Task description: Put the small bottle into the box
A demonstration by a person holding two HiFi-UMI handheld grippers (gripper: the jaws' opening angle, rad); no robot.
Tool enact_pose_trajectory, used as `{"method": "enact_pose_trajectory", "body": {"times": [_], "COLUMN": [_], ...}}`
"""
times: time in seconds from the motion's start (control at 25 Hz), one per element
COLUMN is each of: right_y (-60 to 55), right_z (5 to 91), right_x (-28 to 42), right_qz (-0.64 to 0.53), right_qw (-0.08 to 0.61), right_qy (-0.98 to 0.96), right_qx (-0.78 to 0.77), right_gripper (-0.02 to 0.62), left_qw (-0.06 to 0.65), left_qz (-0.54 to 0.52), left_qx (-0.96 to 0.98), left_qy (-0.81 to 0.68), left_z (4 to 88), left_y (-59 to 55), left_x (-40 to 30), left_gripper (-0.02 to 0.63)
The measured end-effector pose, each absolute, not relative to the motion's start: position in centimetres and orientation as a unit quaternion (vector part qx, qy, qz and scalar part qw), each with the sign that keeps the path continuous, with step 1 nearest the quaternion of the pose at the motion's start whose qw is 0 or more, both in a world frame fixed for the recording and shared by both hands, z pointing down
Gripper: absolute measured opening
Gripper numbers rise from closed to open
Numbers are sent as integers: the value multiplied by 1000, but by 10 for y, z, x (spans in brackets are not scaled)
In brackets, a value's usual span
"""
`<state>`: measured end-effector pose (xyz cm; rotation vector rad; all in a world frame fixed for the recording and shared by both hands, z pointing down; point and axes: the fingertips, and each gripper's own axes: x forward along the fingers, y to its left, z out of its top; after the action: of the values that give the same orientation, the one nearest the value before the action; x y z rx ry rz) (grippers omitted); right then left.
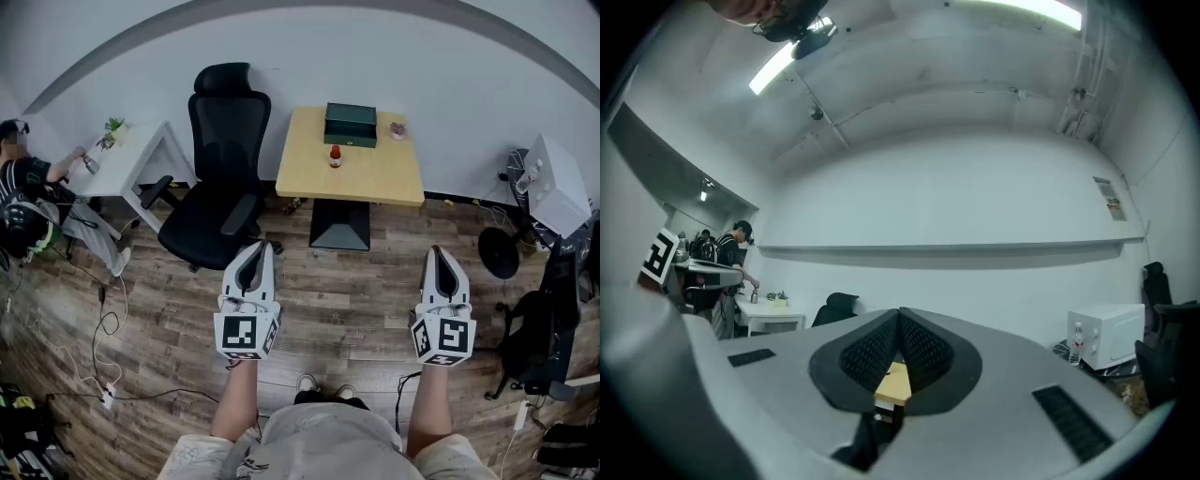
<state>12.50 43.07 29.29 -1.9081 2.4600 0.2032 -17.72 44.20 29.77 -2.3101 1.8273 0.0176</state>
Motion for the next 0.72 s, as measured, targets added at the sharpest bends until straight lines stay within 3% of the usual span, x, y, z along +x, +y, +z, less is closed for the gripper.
{"method": "enact_pose_trajectory", "body": {"times": [0.72], "right_y": [438], "right_z": [293], "right_x": [100], "right_qz": [74], "right_qw": [24], "right_qy": [802], "right_qx": [-593], "right_gripper": [15], "left_qw": [110], "left_qz": [6], "left_qx": [-777], "left_qy": [620], "left_z": [287], "left_y": [449], "left_x": [-181], "left_gripper": [8]}}
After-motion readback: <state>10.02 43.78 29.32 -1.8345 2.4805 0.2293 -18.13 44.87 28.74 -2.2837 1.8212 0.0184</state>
